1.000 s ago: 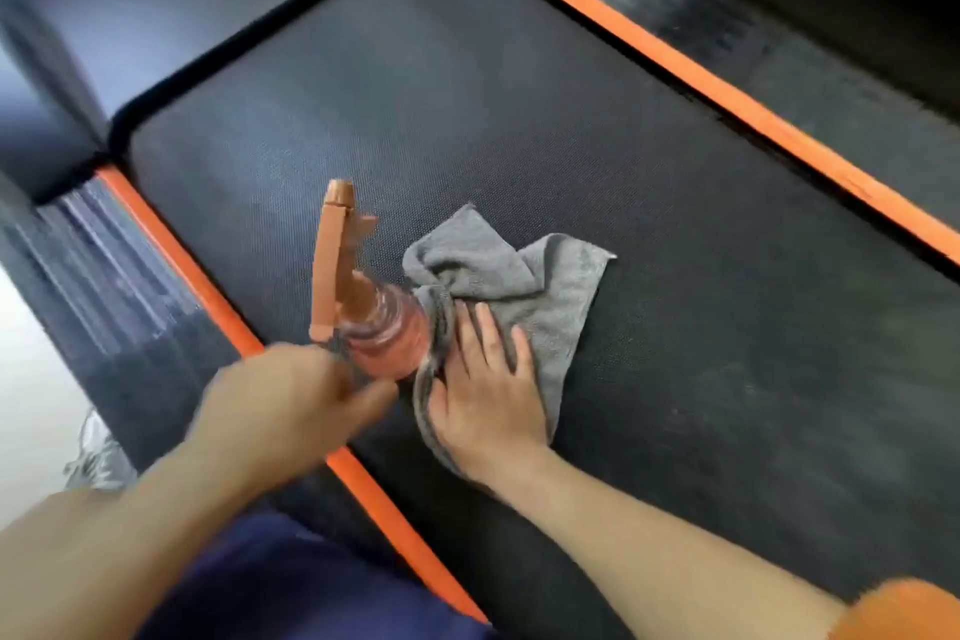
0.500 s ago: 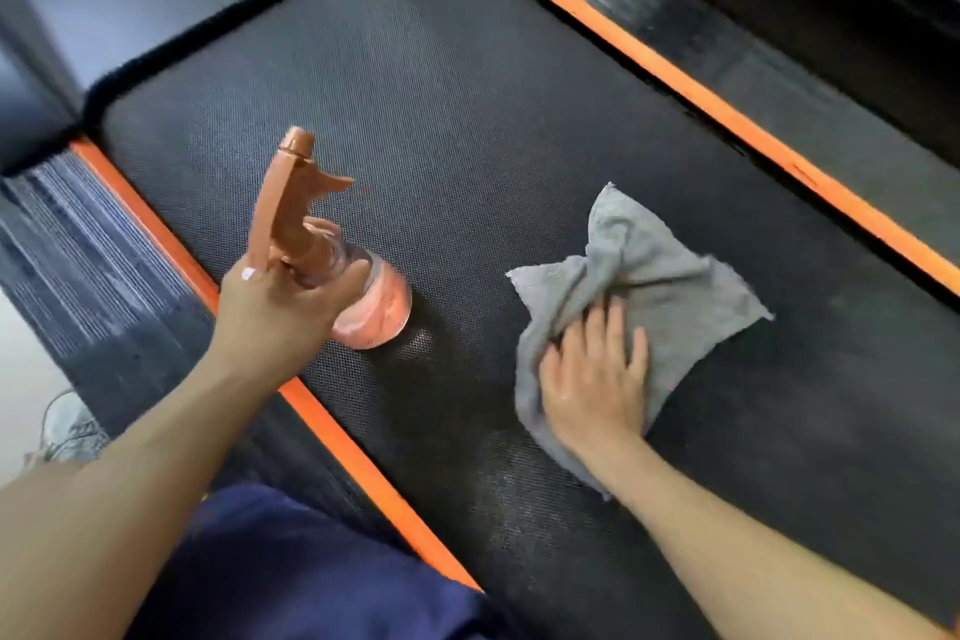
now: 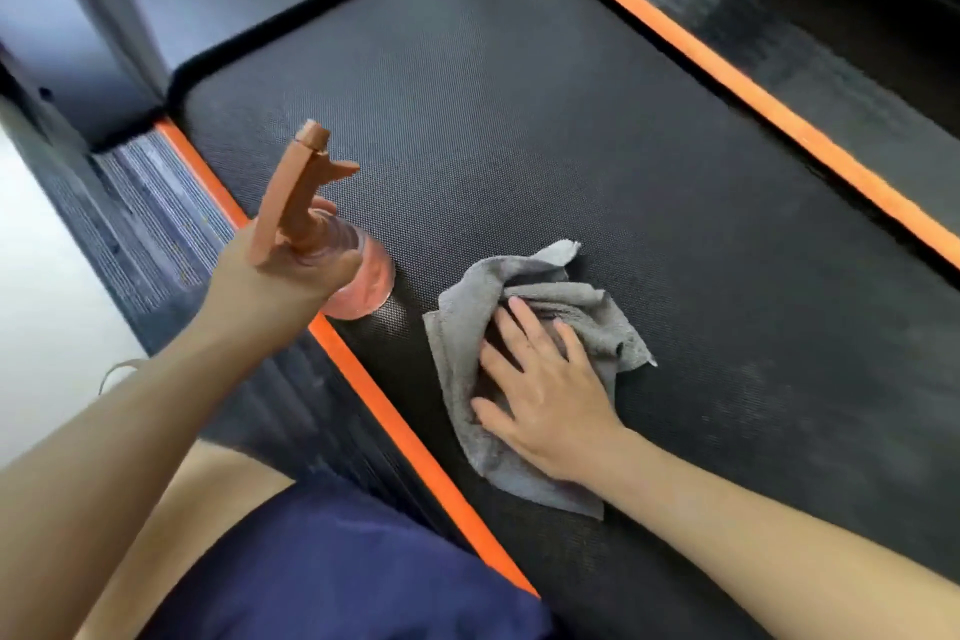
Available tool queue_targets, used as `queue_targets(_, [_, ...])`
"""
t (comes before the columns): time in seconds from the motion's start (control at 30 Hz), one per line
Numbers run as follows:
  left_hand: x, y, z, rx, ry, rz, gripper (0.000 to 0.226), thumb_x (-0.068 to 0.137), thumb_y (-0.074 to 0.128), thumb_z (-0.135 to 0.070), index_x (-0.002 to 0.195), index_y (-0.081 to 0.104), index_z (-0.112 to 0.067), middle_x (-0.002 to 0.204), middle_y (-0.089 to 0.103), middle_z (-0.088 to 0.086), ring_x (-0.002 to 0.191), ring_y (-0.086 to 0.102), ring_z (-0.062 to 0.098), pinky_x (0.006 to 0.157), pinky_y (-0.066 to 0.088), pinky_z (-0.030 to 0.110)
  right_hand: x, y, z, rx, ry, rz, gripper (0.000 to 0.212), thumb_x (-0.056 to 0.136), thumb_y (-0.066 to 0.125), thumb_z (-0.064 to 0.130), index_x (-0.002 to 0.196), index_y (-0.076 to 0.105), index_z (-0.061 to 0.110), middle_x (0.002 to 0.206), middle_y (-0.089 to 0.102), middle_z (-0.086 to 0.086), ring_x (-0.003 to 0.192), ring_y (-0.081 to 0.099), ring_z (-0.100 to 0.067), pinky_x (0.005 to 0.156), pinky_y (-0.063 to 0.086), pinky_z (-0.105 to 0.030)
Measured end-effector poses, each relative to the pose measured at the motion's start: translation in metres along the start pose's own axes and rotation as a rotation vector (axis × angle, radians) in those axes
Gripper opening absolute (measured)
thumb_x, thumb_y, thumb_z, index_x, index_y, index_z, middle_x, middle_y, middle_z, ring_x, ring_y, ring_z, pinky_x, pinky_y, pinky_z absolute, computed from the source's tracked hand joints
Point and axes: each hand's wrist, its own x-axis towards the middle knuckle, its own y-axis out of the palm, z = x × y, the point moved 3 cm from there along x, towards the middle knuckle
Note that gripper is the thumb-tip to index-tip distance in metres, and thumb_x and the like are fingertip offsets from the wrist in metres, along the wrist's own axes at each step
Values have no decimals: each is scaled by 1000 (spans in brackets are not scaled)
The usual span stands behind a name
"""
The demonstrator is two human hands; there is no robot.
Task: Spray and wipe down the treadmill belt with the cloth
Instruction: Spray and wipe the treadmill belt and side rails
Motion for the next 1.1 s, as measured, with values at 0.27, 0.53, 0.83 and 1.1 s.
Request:
queue_targets(0.27, [17, -22, 8, 9, -151, -114, 25, 70, 79, -38, 82, 61, -51, 83, 67, -11, 84, 65, 17, 84, 55, 43, 47, 17, 43, -22, -158, -62, 53, 90, 36, 47, 127, 67, 25, 139, 60, -4, 137, 44, -19, 108, 36, -57])
queue_targets(0.53, [61, -55, 4, 34, -74, -126, 20, 78, 78, -16, 78, 67, -33, 82, 69, -6, 67, 58, 5, 70, 52, 28, 119, 19, 90, 62, -225, -11, 55, 93, 31, 42, 137, 59, 24, 150, 49, -3, 142, 41, -19, 109, 32, -59])
queue_targets(0.83, [63, -47, 45, -45, -172, -154, 21, 78, 83, -19, 82, 62, -22, 77, 62, -9, 63, 55, -1, 64, 45, 20, 156, 5, 28, 70, -145, 7, 61, 95, 22, 54, 149, 43, 32, 160, 33, 5, 149, 27, -18, 114, 24, -58])
queue_targets(1.1, [96, -56, 62, 62, -217, -218, 31, 79, 81, -28, 104, 66, -17, 94, 66, -3, 87, 64, 17, 77, 48, 25, 78, -4, -70, 53, 668, -54, 61, 101, 11, 46, 159, 14, 27, 167, 8, 1, 153, 6, -19, 120, 11, -54])
